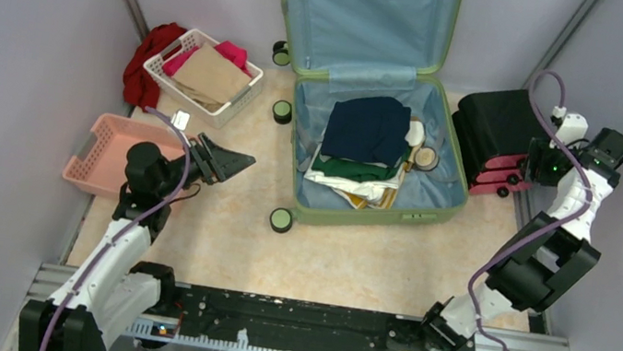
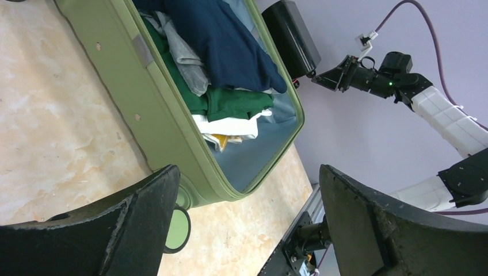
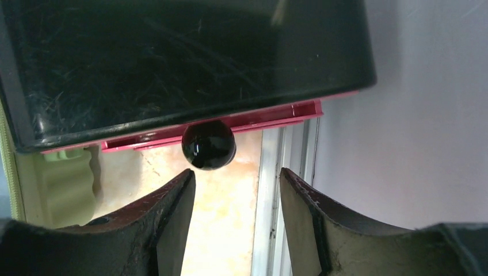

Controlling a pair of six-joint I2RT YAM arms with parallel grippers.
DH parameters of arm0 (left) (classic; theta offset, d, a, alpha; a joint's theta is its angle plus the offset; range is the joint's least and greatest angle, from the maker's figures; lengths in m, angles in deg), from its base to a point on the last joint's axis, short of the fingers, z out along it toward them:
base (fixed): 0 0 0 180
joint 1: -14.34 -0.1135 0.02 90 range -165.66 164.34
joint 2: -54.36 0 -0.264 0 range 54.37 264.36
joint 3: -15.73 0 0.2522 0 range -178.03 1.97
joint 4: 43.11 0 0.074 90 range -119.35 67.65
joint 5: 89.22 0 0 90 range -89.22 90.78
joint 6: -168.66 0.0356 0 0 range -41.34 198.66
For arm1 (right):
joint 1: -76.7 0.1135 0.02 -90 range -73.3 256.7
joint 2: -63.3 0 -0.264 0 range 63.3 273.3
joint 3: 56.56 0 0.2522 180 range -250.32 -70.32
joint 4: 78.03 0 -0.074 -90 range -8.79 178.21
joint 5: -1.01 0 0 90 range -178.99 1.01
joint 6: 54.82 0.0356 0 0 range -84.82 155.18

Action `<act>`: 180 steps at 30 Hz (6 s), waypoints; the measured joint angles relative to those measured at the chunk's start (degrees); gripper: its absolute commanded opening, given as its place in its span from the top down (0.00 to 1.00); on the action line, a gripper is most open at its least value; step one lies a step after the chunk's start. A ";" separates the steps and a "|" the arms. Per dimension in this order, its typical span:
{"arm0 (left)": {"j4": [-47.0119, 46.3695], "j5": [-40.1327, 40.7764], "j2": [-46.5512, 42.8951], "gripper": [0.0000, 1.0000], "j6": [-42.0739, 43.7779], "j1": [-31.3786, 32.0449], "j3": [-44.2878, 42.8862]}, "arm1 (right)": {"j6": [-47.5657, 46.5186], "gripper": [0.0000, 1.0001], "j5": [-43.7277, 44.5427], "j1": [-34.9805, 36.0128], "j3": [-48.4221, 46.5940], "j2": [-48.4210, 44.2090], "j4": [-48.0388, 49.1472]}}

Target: Open, take out, and arrange the luggage

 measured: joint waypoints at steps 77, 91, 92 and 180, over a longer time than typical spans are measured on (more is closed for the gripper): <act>7.34 2.36 -7.08 0.04 0.22 0.00 -1.75 | -10.86 0.65 -3.76 -8.35 16.81 -10.97 -0.72; 6.03 1.90 -6.29 0.04 0.22 0.00 -1.90 | -14.88 0.33 -6.82 -11.41 16.02 -17.40 -11.45; 5.95 1.79 -6.10 0.04 0.22 0.00 -1.99 | -15.17 0.33 -7.34 -11.45 15.52 -17.88 -12.46; 23.67 21.09 -6.45 0.01 41.00 0.44 -4.52 | -18.84 0.64 27.85 43.65 -7.23 18.64 -5.14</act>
